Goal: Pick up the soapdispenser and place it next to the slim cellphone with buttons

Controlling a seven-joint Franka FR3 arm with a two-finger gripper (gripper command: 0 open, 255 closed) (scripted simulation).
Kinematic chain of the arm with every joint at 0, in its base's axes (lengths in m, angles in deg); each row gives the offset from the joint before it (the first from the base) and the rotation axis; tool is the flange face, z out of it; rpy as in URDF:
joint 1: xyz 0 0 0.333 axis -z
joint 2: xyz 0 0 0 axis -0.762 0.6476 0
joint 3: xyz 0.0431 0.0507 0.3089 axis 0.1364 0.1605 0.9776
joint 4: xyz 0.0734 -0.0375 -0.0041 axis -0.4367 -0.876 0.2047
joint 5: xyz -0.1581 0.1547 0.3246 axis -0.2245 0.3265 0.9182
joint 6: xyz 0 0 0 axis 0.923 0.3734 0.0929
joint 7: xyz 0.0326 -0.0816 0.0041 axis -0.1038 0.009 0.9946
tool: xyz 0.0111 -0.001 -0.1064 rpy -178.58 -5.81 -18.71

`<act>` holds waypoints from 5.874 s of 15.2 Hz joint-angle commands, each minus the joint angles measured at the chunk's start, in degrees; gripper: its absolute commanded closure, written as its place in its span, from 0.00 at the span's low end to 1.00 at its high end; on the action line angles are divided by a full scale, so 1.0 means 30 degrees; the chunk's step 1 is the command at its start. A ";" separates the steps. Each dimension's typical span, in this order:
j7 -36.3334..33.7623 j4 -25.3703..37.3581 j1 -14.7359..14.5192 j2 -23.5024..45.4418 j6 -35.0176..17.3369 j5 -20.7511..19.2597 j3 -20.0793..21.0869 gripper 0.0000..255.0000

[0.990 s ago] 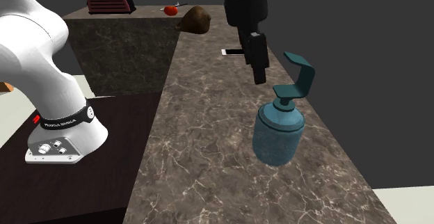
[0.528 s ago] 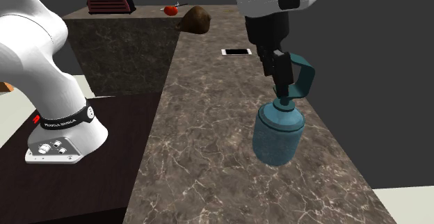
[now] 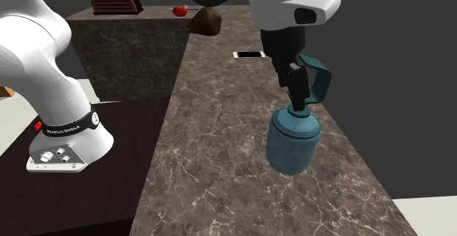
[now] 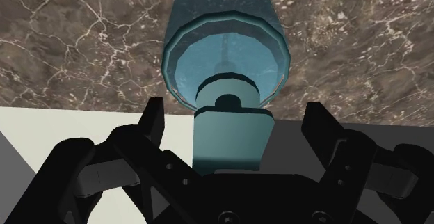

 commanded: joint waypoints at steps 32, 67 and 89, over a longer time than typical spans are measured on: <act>-0.1177 0.2794 0.0112 -0.2209 0.4857 -0.1382 0.0237 1.00; -0.1568 1.1946 0.0025 -0.2127 1.3925 -0.1471 0.0413 1.00; -0.2715 1.7395 -0.0582 -0.0978 1.8243 -0.1412 0.0889 1.00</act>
